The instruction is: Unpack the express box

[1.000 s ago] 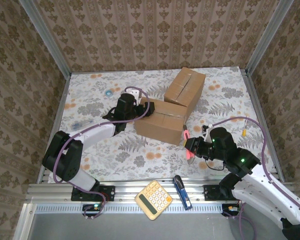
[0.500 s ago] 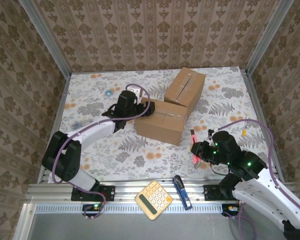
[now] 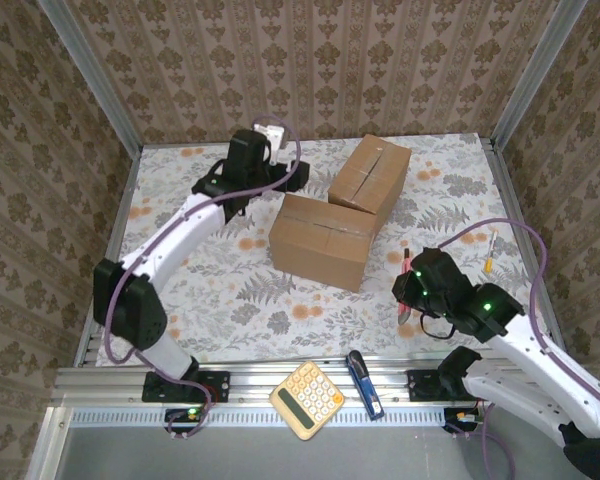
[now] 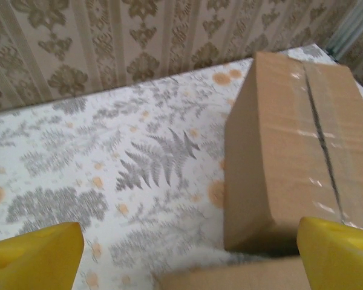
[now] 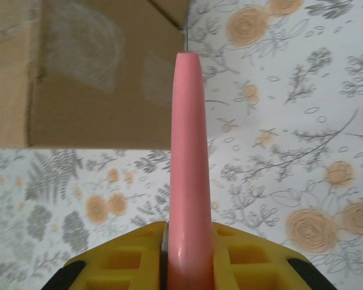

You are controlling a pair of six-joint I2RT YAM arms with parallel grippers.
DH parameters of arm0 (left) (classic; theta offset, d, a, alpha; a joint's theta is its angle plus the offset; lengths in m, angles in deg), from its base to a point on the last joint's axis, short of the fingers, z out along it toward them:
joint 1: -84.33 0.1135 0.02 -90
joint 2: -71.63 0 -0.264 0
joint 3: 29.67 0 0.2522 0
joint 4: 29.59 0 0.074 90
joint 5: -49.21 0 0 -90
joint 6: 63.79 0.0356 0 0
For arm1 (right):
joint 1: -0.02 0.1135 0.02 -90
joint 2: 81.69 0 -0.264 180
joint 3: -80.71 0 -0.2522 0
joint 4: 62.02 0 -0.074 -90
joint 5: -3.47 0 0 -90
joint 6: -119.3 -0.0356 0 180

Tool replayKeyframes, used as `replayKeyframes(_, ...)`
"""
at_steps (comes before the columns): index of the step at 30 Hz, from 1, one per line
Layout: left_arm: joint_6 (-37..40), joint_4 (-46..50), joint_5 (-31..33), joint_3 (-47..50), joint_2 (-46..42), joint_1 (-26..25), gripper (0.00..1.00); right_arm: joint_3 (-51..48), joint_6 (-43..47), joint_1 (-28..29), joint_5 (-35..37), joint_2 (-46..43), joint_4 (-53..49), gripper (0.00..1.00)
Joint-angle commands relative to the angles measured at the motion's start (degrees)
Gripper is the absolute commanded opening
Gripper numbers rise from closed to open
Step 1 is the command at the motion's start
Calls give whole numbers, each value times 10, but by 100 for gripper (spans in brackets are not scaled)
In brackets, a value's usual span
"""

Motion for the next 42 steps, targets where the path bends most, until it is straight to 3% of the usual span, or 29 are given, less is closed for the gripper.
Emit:
replayKeyframes(1, 34, 62, -24, -48, 72, 24, 90, 10, -22, 12, 79, 14, -22, 0)
replayKeyframes(8, 62, 114, -34, -151, 182, 52, 87, -16, -101, 55, 136, 45, -17, 0)
replayKeyframes(13, 72, 132, -36, -133, 188, 52, 85, -12, -120, 71, 147, 89, 4, 0)
replayKeyframes(28, 25, 62, -16, 181, -45, 41, 85, 8, -128, 81, 156, 158, 46, 0)
replayKeyframes(42, -24, 57, -5, 336, -193, -16, 85, 78, -114, 91, 160, 255, 70, 0)
